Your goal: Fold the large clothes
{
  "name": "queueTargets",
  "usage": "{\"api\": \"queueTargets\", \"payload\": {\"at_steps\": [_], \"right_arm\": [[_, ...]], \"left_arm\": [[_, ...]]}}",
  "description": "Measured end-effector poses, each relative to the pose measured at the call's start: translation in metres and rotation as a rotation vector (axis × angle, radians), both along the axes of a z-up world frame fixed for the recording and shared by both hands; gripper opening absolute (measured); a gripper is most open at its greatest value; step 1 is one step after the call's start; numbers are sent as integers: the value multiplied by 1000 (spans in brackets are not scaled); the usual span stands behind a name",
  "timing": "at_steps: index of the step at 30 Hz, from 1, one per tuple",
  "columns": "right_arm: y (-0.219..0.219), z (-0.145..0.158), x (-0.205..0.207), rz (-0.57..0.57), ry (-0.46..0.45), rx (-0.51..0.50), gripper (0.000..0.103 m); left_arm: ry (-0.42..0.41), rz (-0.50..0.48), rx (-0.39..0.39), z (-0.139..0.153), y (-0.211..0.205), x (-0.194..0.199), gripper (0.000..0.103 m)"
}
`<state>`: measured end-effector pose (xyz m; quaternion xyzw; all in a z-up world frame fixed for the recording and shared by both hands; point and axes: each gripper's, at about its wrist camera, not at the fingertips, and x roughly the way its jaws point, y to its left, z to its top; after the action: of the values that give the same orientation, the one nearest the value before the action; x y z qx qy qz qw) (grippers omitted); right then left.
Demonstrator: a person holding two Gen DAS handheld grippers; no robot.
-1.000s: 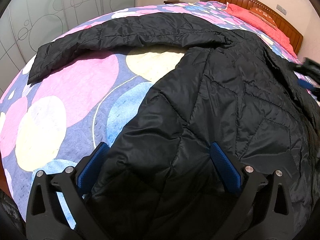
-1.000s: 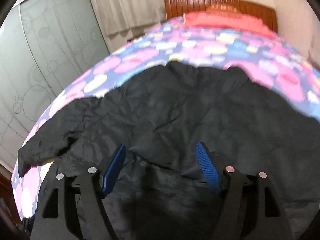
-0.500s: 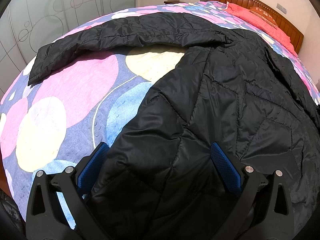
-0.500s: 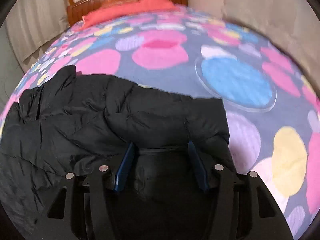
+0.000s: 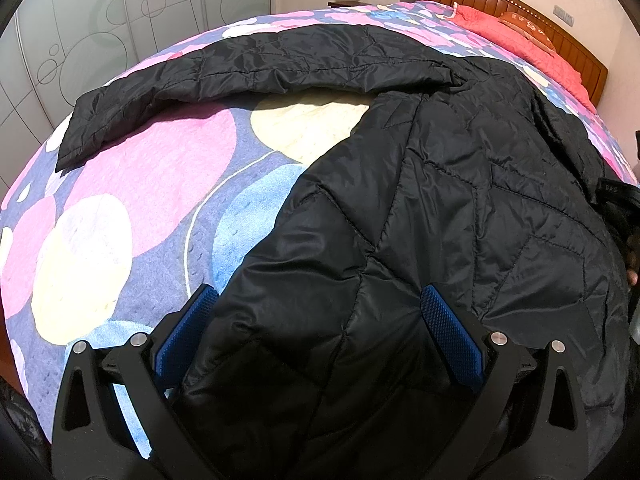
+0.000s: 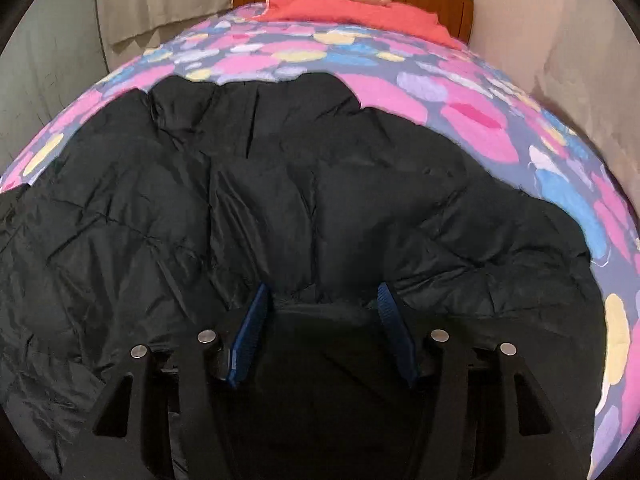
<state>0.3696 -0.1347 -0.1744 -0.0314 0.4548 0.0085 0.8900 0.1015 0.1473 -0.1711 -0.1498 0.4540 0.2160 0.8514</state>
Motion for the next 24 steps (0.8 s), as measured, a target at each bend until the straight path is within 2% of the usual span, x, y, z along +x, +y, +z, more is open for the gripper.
{"api": "queueTargets", "payload": {"at_steps": [4, 8, 10, 12, 13, 16, 20, 24], "right_arm": [[-30, 22, -16, -34, -30, 64, 57], [-80, 34, -37, -160, -111, -17, 57], [-105, 18, -30, -219, -66, -37, 58], [-120, -7, -24, -201, -27, -6, 58], [-121, -7, -25, -197, -39, -4, 58], [-116, 6, -27, -172, -35, -12, 58], [-127, 24, -58, -170, -61, 97, 58], [-139, 33, -95, -191, -88, 134, 58]], "left_arm": [[-3, 0, -1, -1, 0, 1, 101], [-2, 0, 0, -1, 0, 1, 101], [-2, 0, -1, -1, 0, 1, 101], [-1, 0, 1, -1, 0, 1, 101], [1, 0, 2, -1, 1, 1, 101], [3, -1, 2, -1, 3, 2, 101], [4, -1, 5, -2, 3, 1, 101], [5, -1, 8, -2, 1, 1, 101]]}}
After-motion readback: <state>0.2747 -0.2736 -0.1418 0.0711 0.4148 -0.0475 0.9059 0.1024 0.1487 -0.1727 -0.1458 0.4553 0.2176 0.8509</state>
